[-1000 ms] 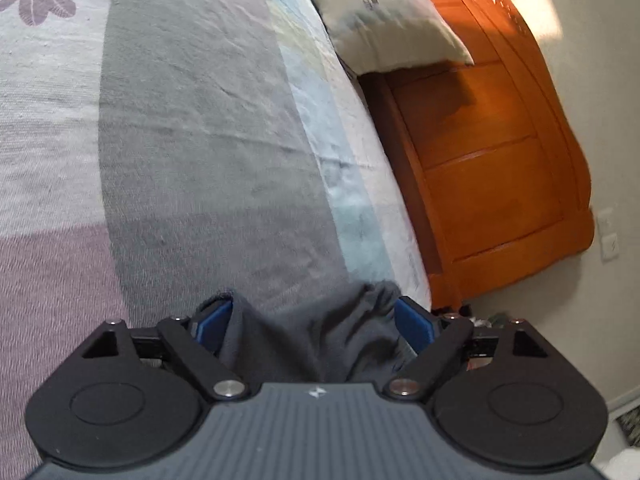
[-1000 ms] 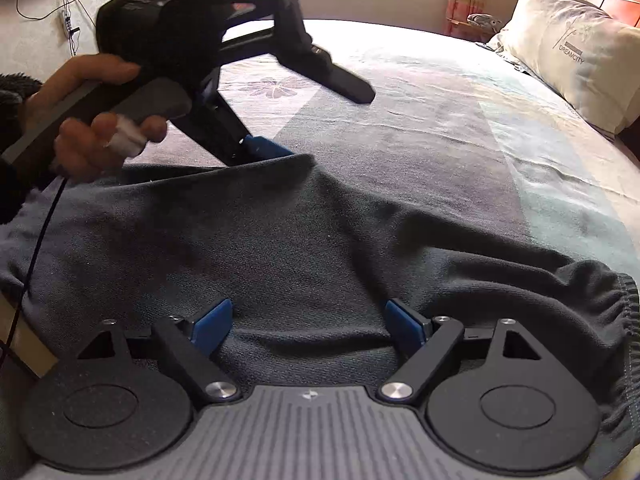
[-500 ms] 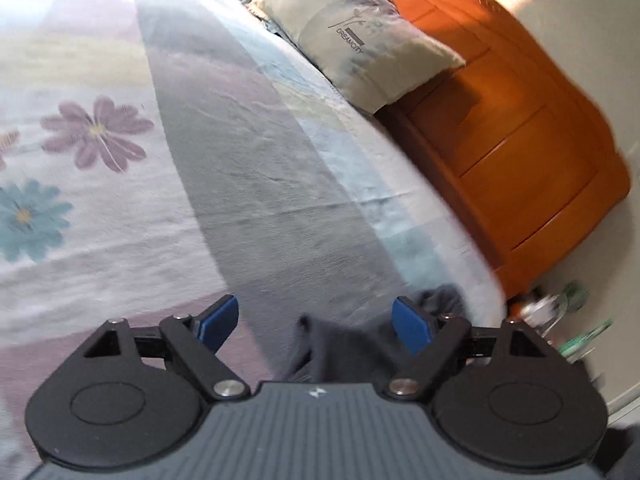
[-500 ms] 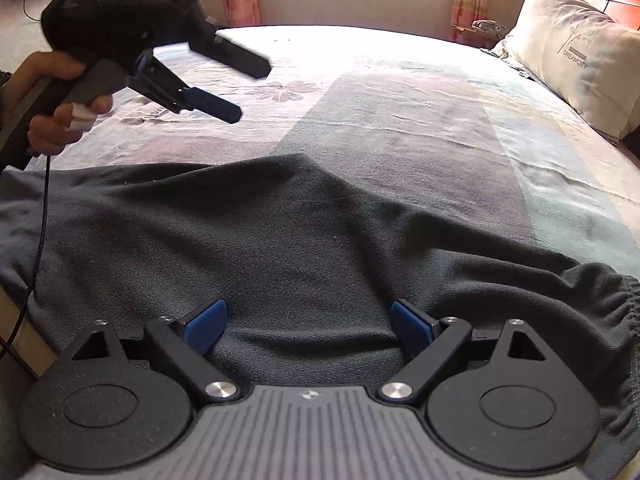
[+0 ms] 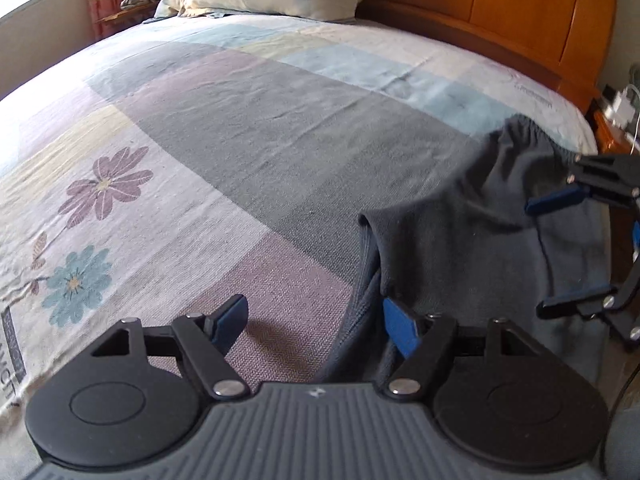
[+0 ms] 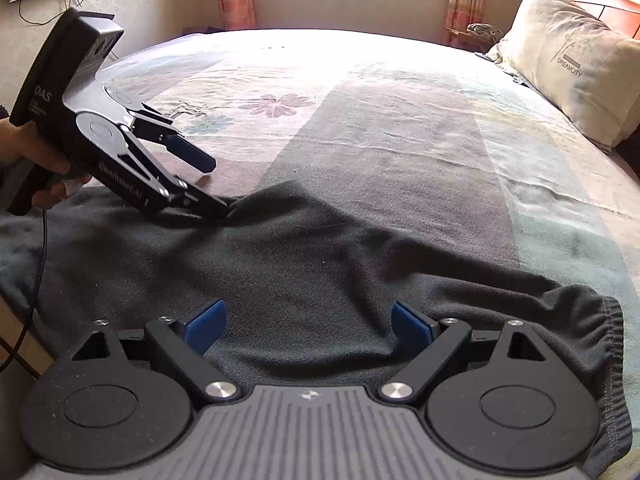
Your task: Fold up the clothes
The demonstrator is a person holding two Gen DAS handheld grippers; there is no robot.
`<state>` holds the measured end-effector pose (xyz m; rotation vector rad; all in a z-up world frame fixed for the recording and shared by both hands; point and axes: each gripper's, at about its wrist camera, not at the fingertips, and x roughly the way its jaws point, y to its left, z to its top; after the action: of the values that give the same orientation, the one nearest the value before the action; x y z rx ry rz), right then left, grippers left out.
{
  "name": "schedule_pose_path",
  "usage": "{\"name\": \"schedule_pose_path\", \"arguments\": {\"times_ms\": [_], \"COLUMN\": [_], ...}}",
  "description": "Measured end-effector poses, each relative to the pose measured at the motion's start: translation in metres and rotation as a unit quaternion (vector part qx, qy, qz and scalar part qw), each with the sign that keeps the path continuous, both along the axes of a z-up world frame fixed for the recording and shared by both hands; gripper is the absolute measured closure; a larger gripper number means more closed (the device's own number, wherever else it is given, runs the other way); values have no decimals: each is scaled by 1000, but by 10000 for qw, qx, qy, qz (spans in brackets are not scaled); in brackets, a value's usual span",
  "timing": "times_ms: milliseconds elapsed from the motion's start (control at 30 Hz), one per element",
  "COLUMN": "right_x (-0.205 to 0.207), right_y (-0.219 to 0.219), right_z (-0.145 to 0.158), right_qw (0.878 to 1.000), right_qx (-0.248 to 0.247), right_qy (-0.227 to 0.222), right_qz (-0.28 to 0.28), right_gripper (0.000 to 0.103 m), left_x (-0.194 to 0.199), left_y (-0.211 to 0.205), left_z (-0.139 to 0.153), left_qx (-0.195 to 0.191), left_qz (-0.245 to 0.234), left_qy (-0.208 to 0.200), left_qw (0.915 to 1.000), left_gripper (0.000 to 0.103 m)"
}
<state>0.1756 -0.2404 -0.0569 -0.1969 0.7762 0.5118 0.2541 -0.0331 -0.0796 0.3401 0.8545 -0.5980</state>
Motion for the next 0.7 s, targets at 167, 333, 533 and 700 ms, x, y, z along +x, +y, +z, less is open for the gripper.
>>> {"name": "schedule_pose_path", "arguments": {"times_ms": [167,333,533,700], "right_x": [1,14,33,39], "right_y": [4,29,73,60], "right_z": [8,12,-2,-6], "right_qw": [9998,9969,9853,9817], "right_qx": [65,12,-569,-1015], "right_qy": [-146,-304,-569,-237], "right_qz": [125,725,1506,1595], "right_gripper": [10,33,70,77], "left_x": [5,12,16,15], "left_y": [3,15,19,22], "left_z": [2,-1,-4,-7], "left_qx": [140,-137,-309,-411], "left_qz": [242,510,668,763], "left_qy": [-272,-61,86,104], "left_qw": [9992,9986,9973,9962], "left_gripper": [24,24,23,22]}}
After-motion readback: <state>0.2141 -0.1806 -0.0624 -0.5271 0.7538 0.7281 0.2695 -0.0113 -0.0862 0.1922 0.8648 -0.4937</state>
